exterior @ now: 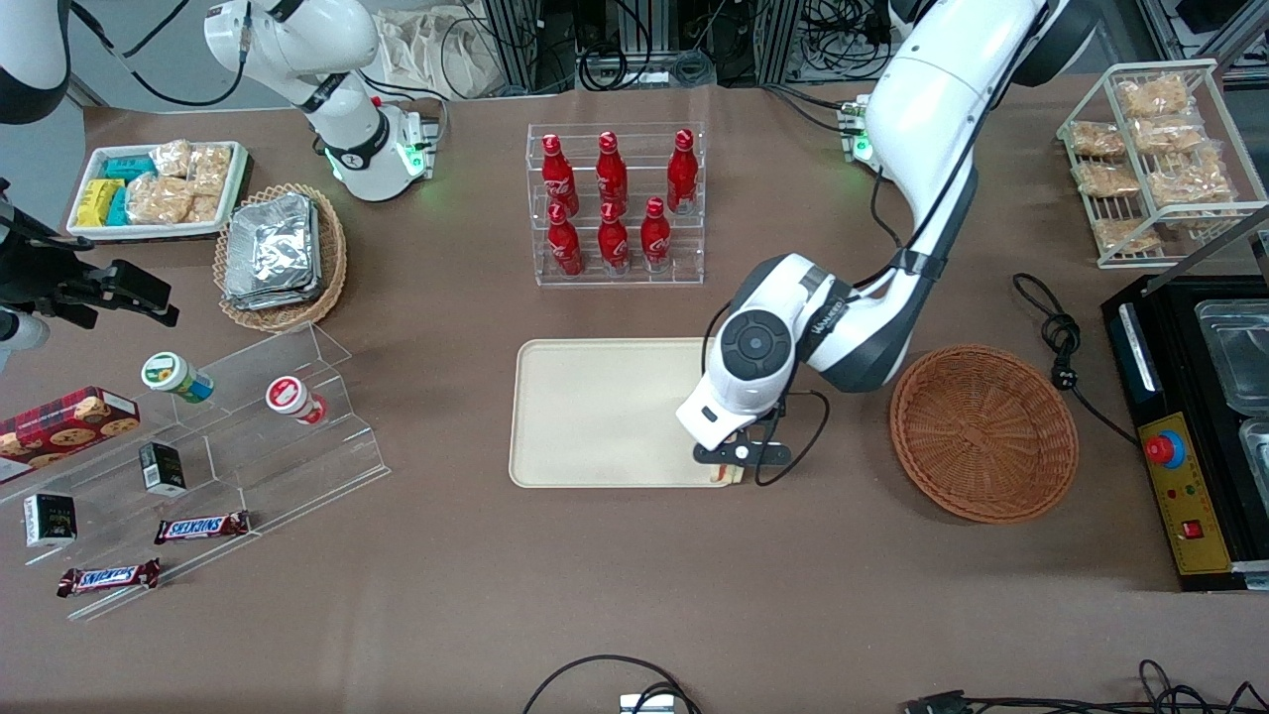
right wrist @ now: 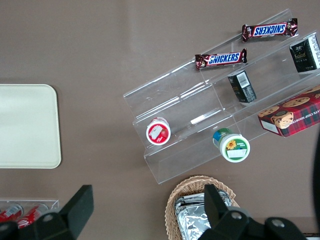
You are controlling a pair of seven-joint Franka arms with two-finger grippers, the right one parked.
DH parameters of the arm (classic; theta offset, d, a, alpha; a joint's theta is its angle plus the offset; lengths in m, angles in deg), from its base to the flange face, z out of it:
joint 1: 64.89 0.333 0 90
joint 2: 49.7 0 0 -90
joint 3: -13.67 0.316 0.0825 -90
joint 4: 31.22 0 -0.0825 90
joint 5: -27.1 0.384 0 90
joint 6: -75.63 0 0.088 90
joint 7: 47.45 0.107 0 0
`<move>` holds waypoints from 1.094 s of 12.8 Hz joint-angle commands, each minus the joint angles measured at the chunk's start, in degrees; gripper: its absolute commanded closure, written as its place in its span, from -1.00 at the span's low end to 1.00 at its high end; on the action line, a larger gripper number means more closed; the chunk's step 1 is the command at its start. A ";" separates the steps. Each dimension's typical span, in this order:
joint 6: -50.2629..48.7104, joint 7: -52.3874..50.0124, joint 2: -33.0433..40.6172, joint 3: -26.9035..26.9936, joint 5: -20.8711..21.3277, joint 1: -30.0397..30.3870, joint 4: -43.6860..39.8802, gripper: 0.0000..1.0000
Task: Place sandwich from basket to tray
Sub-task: 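Carry the held sandwich with the left gripper over the cream tray, then lower the sandwich onto the cream tray with the left gripper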
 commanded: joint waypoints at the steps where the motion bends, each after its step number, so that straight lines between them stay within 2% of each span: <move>1: 2.66 -1.89 -1.23 0.22 1.48 -1.30 0.30 1.00; 8: 6.01 -2.85 -3.16 0.22 1.74 -2.01 1.54 1.00; 9: 6.01 -2.77 -3.16 0.31 1.74 -2.10 1.63 0.68; 10: 6.09 -2.85 -3.08 0.40 1.74 -2.10 2.15 -0.31; 11: 6.79 -2.85 -2.99 0.49 2.09 -2.18 2.59 -0.99; 14: 9.52 -2.94 -2.81 0.66 2.27 -2.54 3.38 -1.00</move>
